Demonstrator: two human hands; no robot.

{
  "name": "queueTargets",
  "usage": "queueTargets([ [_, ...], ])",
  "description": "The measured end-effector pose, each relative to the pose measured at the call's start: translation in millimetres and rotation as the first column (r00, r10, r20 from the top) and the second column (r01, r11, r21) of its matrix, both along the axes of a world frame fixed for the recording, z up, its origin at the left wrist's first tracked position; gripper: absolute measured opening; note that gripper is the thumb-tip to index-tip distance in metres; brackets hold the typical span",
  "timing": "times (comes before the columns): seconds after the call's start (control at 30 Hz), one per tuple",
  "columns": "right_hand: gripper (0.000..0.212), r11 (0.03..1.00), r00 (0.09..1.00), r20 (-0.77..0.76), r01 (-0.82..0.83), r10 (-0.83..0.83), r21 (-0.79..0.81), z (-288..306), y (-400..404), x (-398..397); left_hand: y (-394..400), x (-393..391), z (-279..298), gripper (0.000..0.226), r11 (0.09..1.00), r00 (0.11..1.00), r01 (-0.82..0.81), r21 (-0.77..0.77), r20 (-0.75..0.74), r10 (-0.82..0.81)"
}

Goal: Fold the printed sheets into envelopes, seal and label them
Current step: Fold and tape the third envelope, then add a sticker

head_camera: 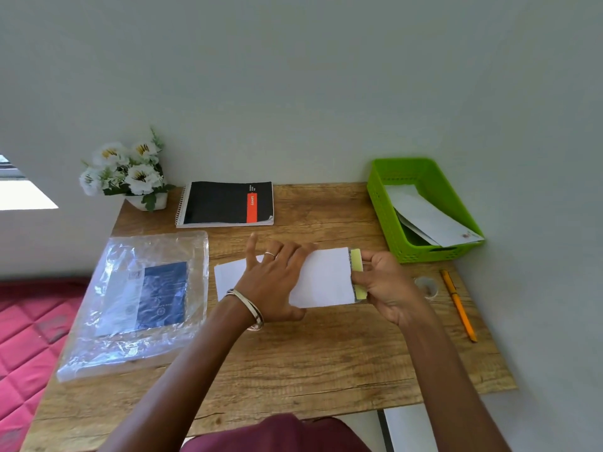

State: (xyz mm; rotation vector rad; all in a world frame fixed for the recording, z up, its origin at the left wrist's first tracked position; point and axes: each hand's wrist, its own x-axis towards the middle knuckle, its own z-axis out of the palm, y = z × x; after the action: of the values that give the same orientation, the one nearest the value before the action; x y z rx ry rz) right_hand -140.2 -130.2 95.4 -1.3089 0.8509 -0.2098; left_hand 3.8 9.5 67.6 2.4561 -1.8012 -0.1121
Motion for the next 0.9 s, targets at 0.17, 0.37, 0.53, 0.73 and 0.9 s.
queueTargets([
  [0.17, 0.035, 0.917, 0.995, -0.095, -0.026, -0.014, -0.398, -4, 3, 3, 4, 0, 4, 0.11, 1.0, 1.0, 0.007, 0.014, 0.025, -0.007],
  [0.37, 0.039, 0.776, 0.996, -0.052, 0.026, -0.076, -0.63, -4, 8, 3, 4, 5, 1, 0.112, 0.997, 1.0, -0.027, 0.074, 0.004, 0.027],
  [0.53, 0.01, 0.736, 0.918, 0.293, 0.39, -0.266, -0.554, 4, 14, -6, 5, 6, -4, 0.112, 0.996, 0.996, -0.07, 0.059, 0.059, 0.067],
  [0.73, 0.022, 0.922, 1.0, 0.013, 0.022, -0.018, -0.388, -3, 20, 0, 1, 1, -12, 0.113, 0.997, 0.992, -0.071, -0.029, 0.101, 0.073],
  [0.9, 0.011, 0.982, 0.989, 0.097, 0.126, -0.113, -0.142, -9, 21, 9, 3, -1, -18, 0.116, 0.992, 0.992, -0.119, -0.032, 0.038, 0.121],
])
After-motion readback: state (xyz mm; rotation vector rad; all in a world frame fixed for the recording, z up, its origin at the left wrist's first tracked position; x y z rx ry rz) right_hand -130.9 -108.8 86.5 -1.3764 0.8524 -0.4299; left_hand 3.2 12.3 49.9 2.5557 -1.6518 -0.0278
